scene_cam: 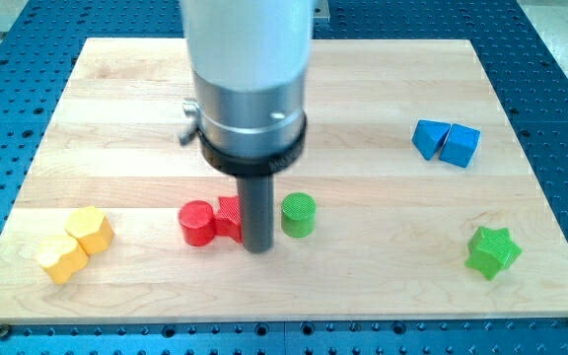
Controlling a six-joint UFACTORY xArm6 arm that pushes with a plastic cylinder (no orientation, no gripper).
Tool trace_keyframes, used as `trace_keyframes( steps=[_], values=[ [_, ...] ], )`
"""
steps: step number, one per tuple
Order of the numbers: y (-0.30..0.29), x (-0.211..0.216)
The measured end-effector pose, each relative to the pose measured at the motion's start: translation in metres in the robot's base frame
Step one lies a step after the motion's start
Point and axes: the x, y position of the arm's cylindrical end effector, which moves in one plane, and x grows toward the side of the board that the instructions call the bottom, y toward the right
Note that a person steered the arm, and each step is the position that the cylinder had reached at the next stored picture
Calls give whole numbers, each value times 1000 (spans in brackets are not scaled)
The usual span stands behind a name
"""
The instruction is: Move the green circle towards the center of the board
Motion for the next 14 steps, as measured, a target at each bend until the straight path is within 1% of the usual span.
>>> trace_keyframes(
  steps=[2,3,4,5,6,7,8,13,14],
  values=[
    [-33,-76],
    [-44,-104],
    [-27,-104],
    [37,-97],
    [116,-58],
    [153,-13],
    [152,1],
    [155,6],
    [163,5]
  ],
)
